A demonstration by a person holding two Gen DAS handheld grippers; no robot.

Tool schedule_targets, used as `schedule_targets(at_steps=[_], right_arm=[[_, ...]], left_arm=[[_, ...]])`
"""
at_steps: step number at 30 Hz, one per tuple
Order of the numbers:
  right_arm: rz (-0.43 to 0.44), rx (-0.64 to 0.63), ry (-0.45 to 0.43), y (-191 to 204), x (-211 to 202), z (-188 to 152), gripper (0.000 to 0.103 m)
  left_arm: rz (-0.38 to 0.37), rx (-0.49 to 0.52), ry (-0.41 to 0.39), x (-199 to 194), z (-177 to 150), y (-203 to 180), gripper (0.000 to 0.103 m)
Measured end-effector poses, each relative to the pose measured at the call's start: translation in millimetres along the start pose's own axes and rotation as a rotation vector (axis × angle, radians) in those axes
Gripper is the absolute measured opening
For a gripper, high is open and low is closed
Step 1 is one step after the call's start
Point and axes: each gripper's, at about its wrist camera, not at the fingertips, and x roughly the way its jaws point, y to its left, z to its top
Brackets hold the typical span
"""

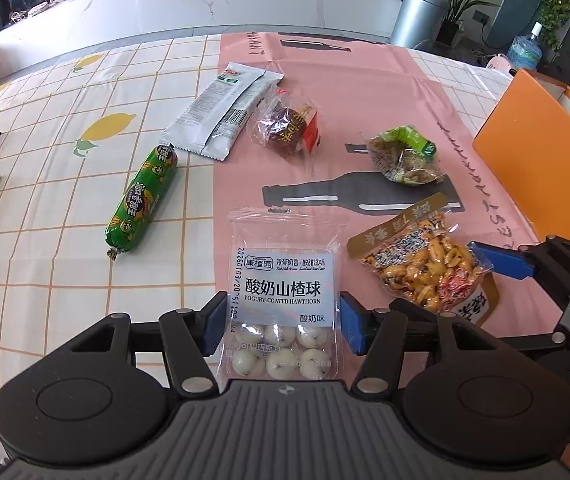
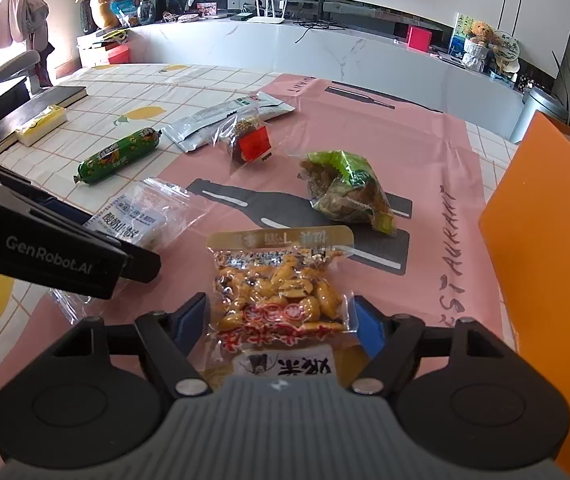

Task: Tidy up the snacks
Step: 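Move the left tool onto the white hawthorn-ball bag while the right tool approaches the peanut bag, then grasp and lift the hawthorn-ball bag with the left tool while the right tool grasps the peanut bag, then carry both bags into the orange box and open both tools to release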

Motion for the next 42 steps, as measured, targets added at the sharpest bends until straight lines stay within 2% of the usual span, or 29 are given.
schedule_targets(at_steps=[8,16,21,30,36,42], right_arm=[[0.009,0.067,0.023,-10,-9,-2,0.069],[0.015,0.101,0.002,-13,-42,-1,0.069],[0.01,0.084,-0.042,-14,-72,4,0.069],[-0.036,0.069,-0.132,-33,-138,6,0.069],[-0.082,0.072,-0.164,-60,-179,-11,0.069],[-0.116,0.098,-0.18,-101,-217,-27,0.069]], left_arm=[[-0.004,-0.041,-0.023,-24,-3,-6,0.066],[-0.014,-0.049,-0.052,-53,-9,-19,0.066],[-0.011,-0.036,-0.07,-74,-10,-32,0.066],[-0.029,-0.026,-0.15,-121,-11,-65,0.066],[-0.047,0.006,-0.182,-143,-14,-95,0.066],[-0.086,0.097,-0.206,-155,-8,-136,0.066]])
